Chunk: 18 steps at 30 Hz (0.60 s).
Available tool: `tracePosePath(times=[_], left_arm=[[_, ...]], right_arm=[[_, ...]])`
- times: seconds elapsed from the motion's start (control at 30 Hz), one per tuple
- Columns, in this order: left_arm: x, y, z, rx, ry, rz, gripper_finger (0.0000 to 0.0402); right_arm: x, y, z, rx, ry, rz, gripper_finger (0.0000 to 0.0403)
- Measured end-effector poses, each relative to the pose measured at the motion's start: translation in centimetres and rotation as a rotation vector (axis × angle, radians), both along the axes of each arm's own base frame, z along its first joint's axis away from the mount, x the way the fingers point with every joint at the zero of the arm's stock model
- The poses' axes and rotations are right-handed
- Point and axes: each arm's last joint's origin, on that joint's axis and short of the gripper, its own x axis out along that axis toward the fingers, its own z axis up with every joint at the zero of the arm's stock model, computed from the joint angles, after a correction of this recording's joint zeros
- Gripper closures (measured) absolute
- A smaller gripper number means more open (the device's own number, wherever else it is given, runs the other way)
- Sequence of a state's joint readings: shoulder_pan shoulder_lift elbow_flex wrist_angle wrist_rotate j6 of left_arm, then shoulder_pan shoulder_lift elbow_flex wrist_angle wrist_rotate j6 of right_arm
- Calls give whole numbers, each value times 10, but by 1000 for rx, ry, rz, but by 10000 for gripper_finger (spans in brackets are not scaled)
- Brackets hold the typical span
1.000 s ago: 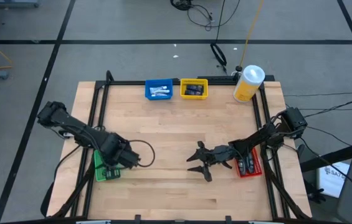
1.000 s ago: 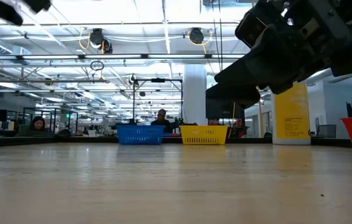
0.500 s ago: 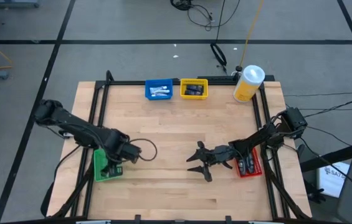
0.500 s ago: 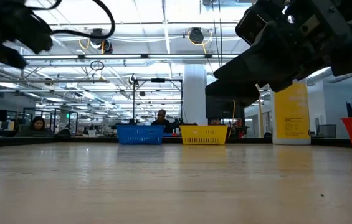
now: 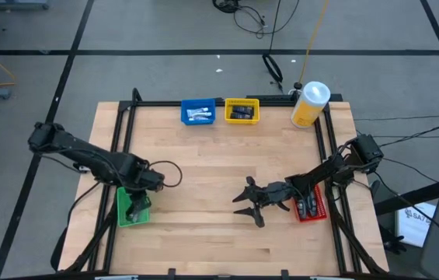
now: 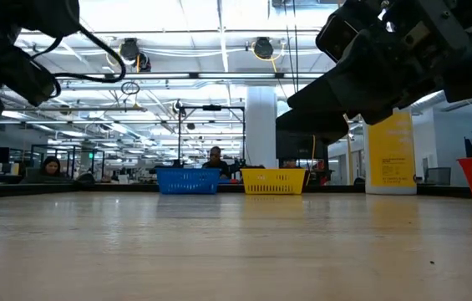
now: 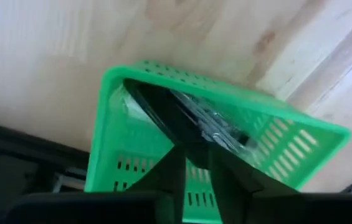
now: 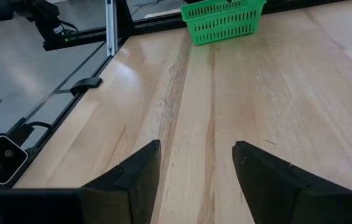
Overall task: Pick & Place Travel size toiletries
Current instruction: Return to Home Position
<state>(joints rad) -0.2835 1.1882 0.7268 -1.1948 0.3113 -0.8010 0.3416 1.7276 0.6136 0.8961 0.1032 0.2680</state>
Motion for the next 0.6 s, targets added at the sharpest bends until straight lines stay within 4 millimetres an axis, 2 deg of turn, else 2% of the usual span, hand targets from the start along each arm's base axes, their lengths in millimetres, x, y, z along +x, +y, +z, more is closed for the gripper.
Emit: tracePosePath(times=[0.17, 0.3, 0.37, 0.5, 0.6], left_arm=[[-9, 10, 5, 13, 42, 68, 284], [-6, 18, 10, 149, -101, 92, 261], [0, 19, 12, 257, -242, 70, 262], [25, 14, 22, 422, -646, -5, 279], [47, 8, 22, 489, -960, -130, 297]], right_arm=[[0, 0, 0, 1, -4, 0, 211], [0, 0, -1, -21, 6, 1, 211], [-1, -1, -4, -53, 27, -16, 212], [-7, -8, -9, -87, 48, -46, 227], [-14, -19, -2, -84, 43, -73, 248]])
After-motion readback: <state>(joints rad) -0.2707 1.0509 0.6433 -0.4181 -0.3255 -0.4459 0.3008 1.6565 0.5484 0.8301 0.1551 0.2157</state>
